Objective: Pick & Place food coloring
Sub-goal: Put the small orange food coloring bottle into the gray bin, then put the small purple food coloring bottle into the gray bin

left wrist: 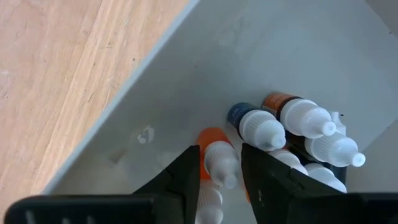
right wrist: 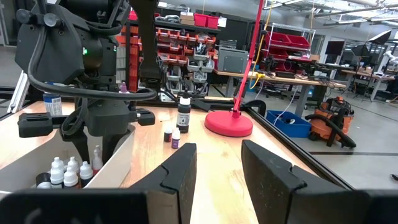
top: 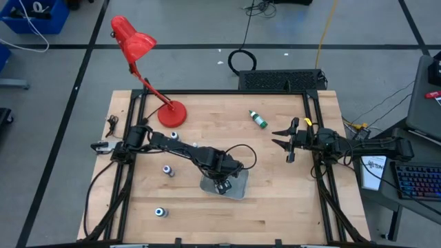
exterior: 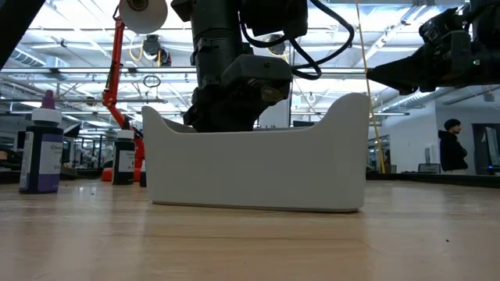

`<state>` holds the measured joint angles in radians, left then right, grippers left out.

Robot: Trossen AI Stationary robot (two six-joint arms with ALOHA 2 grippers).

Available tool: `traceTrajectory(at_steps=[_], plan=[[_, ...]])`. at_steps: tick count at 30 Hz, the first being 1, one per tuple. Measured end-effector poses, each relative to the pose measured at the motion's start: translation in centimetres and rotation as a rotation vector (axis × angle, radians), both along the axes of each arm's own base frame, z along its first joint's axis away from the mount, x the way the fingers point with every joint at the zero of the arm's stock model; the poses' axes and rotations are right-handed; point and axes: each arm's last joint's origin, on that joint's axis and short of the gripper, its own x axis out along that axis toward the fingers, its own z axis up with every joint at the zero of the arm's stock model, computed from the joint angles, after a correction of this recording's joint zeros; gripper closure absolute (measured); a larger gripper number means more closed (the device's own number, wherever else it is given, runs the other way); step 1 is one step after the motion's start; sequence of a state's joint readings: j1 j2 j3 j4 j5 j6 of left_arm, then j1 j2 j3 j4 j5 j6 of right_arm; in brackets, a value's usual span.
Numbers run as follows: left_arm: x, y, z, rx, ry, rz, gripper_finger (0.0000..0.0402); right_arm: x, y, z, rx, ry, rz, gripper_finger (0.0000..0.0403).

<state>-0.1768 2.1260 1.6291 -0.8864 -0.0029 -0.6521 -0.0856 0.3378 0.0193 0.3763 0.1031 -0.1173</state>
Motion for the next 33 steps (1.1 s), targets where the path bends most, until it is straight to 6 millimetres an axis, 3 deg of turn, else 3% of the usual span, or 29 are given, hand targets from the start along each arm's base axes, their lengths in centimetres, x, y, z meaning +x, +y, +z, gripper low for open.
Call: traceTrajectory(at_steps=[15,23,29,33], plan=[[0.6,-0.1,2.1,0.007,-0.022,-0.043,0.0254,0.0,0.0,0.0,0.000,0.000,0.000,0.0287],[0.3,0.2,3.6,0.068,0.035,-0.031,0.0262,0.0,0.0,0.0,0.000,0.000,0.000,0.0287],[-0.2,0.5,5.9,0.159,0.091,-0.025,0.0263,0.0,0.0,0.0,0.000,0.000,0.000,0.0287],[-1.6,0.6,8.1,0.301,0.156,-0.001,0.0257,0.0,0.0,0.0,0.000,0.000,0.000,0.0287]])
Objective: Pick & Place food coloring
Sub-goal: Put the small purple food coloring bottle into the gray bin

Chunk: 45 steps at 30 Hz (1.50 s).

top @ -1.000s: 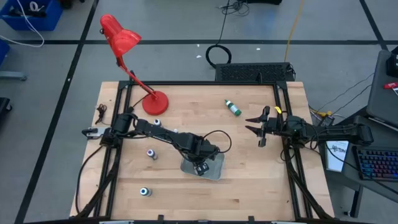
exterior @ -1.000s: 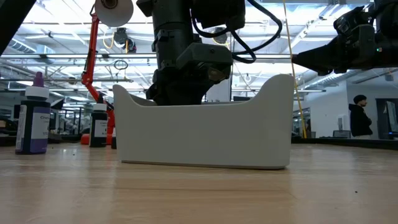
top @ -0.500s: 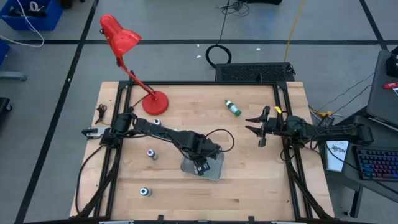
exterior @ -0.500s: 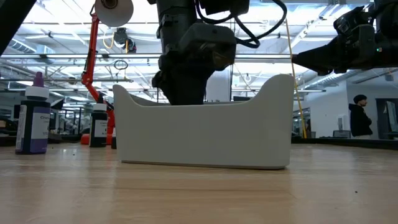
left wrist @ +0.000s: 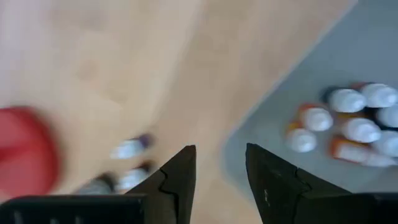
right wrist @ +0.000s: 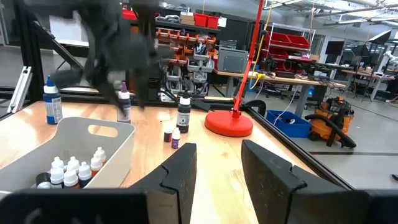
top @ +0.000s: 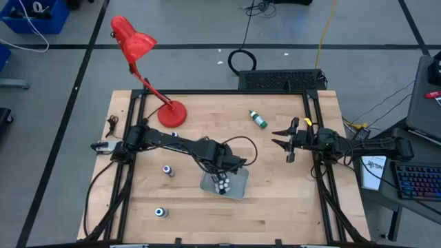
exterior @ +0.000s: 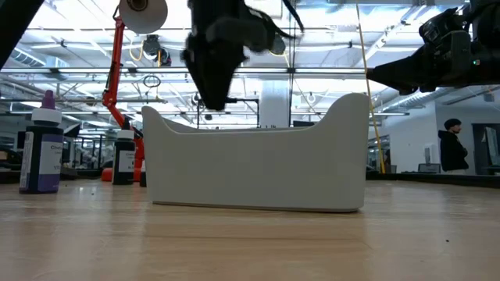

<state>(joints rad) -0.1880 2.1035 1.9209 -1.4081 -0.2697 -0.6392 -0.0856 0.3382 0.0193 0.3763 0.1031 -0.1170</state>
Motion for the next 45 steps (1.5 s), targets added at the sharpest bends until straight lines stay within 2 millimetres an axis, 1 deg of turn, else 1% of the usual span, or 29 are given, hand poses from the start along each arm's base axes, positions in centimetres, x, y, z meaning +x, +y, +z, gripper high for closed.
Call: traceTrajectory(at_steps=[4,6,9,12,15,17,20,25,28,33,42,45], plan=[[-1.9,0.3,2.4,0.055,-0.039,0.035,0.0256,0.0,0.0,0.0,0.000,0.000,0.000,0.0287],[-2.9,1.0,3.4,0.083,-0.075,0.072,0.0256,0.0,0.0,0.0,0.000,0.005,0.000,0.0287],[-4.6,2.4,3.9,0.072,-0.107,0.139,0.0256,0.0,0.0,-0.1,0.000,0.006,0.000,0.0287],[-5.3,4.1,2.9,0.005,-0.127,0.185,0.0256,0.0,0.0,-0.1,0.001,0.007,0.000,0.0287],[-5.7,6.1,1.3,-0.030,-0.139,0.227,0.0256,0.0,0.0,-0.1,0.001,0.006,0.000,0.0287],[-6.0,7.2,-0.1,-0.049,-0.116,0.253,0.0256,0.0,0.0,0.0,0.000,0.004,0.000,0.0287],[-6.4,8.4,-1.8,-0.069,-0.082,0.277,0.0256,0.0,0.0,0.0,0.000,0.000,0.000,0.0287],[-7.0,9.7,-3.6,-0.067,-0.058,0.304,0.0256,0.0,0.0,0.0,0.000,0.001,0.000,0.0287],[-7.0,10.1,-4.0,-0.070,-0.071,0.309,0.0256,0.0,0.0,0.0,0.000,0.000,0.000,0.0287],[-7.0,10.2,-5.1,-0.130,-0.093,0.292,0.0256,0.0,0.0,0.0,0.000,0.000,0.000,0.0287],[-7.8,10.1,-6.3,-0.126,-0.053,0.321,0.0256,0.0,0.0,0.0,0.000,0.000,0.000,0.0287],[-7.8,10.1,-6.6,-0.125,-0.063,0.327,0.0256,0.0,0.0,0.0,0.000,0.000,0.000,0.0287]])
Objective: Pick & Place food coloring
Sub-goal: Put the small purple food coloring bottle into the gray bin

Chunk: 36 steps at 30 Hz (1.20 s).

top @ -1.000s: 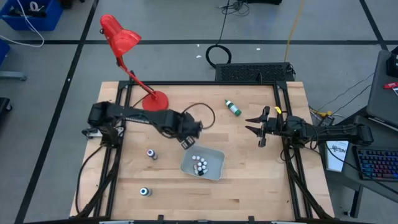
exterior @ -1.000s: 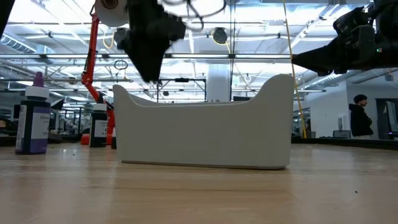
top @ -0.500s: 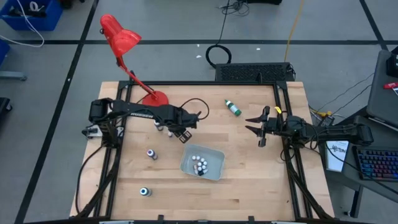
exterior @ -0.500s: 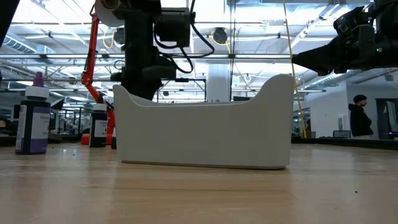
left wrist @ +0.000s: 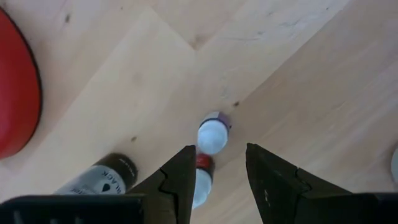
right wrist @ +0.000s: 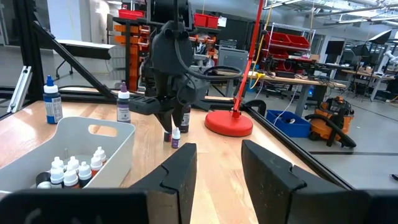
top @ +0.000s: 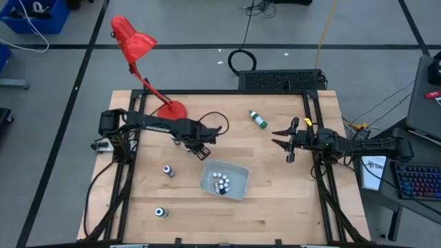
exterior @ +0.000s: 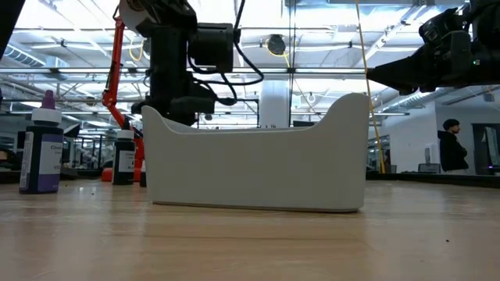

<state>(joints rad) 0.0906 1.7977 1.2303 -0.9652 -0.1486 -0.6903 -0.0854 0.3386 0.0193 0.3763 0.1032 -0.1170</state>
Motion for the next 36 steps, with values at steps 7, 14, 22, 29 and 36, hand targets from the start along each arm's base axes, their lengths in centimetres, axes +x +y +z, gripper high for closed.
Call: traceTrajectory(at_steps=[7,14,22,29,36], plan=[[0.49,0.05,0.01,0.006,-0.048,-0.025,0.0256,0.00,0.00,0.00,0.000,0.000,0.000,0.0287],[0.47,0.06,0.01,0.010,-0.045,-0.026,0.0256,0.00,0.00,0.00,0.000,0.000,0.000,0.0287],[0.52,0.07,-0.28,0.014,-0.033,-0.030,0.0256,0.00,0.00,0.00,0.000,0.000,0.000,0.0287],[0.51,0.09,-0.28,0.021,-0.032,-0.025,0.0256,0.00,0.00,-0.01,0.000,0.001,0.000,0.0287],[0.58,0.13,-0.91,0.019,-0.008,-0.016,0.0256,0.00,0.00,-0.01,0.000,0.001,0.000,0.0287]])
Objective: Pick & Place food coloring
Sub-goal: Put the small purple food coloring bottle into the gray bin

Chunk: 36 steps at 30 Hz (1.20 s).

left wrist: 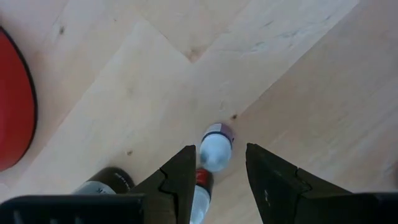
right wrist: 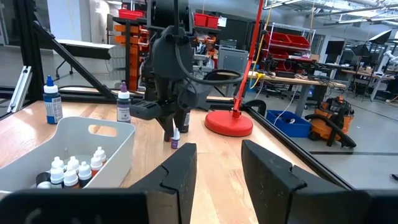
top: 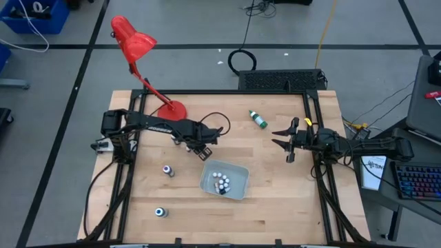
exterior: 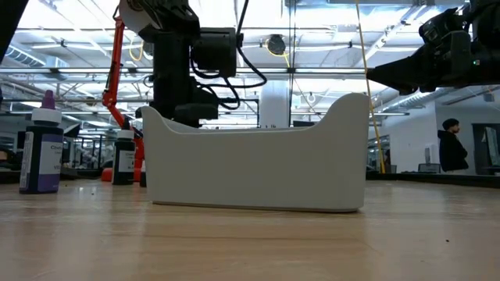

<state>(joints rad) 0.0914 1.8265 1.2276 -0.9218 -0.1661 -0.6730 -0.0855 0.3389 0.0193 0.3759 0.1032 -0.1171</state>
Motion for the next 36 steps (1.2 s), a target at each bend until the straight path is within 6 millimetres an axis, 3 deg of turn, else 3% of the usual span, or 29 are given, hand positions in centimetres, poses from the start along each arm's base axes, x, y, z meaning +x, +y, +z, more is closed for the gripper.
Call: traceTrajectory(at_steps=[27,36], plan=[[0.1,0.0,-0.7,0.008,0.017,0.013,0.0258,0.0,0.0,0.0,0.000,0.000,0.000,0.0287],[-1.1,0.5,-2.3,-0.003,0.032,0.063,0.0346,0.0,0.0,0.0,0.000,0.000,0.000,0.0287]])
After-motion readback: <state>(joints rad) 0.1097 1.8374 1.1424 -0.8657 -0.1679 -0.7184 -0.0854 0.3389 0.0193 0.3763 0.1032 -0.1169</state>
